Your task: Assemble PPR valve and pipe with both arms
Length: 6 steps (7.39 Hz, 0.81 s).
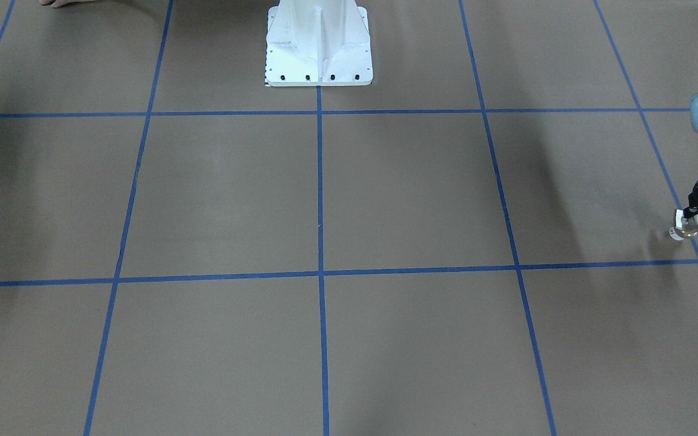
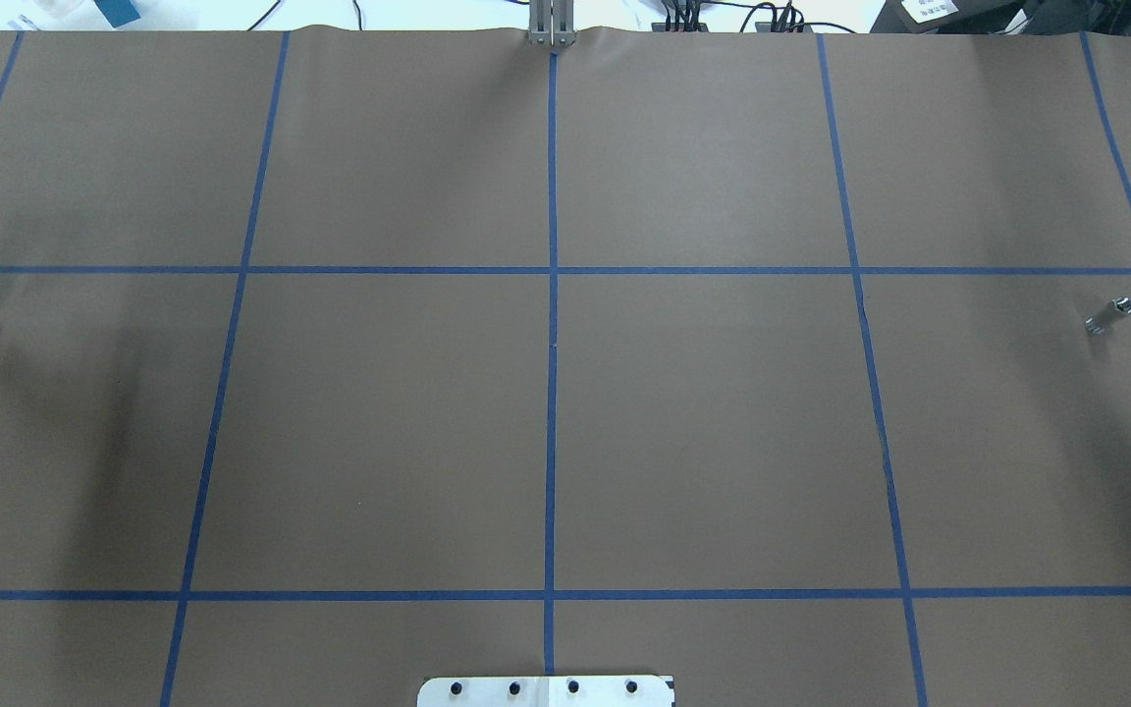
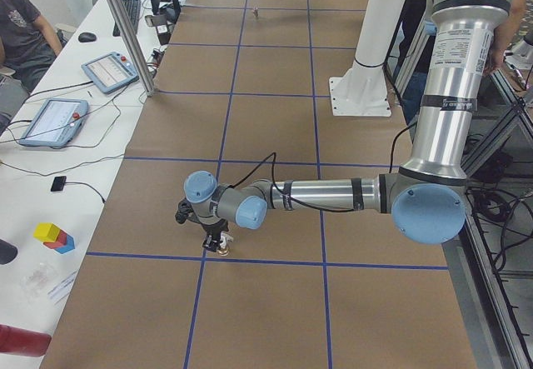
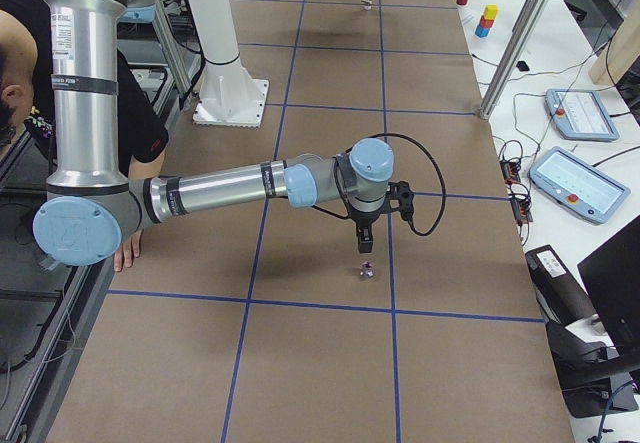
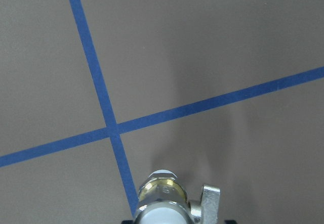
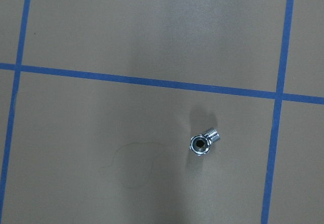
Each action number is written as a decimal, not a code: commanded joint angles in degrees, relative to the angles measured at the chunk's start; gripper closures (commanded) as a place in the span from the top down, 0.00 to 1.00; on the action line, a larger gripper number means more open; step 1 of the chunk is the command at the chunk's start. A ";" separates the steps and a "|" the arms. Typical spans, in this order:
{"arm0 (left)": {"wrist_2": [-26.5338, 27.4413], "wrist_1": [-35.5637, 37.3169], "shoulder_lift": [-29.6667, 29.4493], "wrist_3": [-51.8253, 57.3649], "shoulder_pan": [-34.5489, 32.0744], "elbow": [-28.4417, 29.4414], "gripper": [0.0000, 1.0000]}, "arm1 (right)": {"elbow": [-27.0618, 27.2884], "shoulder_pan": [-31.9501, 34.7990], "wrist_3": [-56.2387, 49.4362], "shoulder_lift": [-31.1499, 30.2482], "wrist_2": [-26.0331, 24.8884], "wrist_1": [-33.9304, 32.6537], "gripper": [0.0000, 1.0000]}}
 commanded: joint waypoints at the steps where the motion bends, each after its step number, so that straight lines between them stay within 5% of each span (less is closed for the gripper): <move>1: 0.07 0.00 0.09 0.00 -0.21 0.04 0.66 | 0.00 0.00 0.00 0.00 0.00 -0.03 0.99; 5: 0.16 1.32 -0.44 2.37 -1.09 1.01 0.58 | 0.00 0.00 0.00 0.00 0.00 -0.03 0.99; 6: 0.07 1.41 -0.62 2.29 -1.01 1.01 0.16 | 0.00 0.00 0.00 0.00 0.00 -0.03 0.99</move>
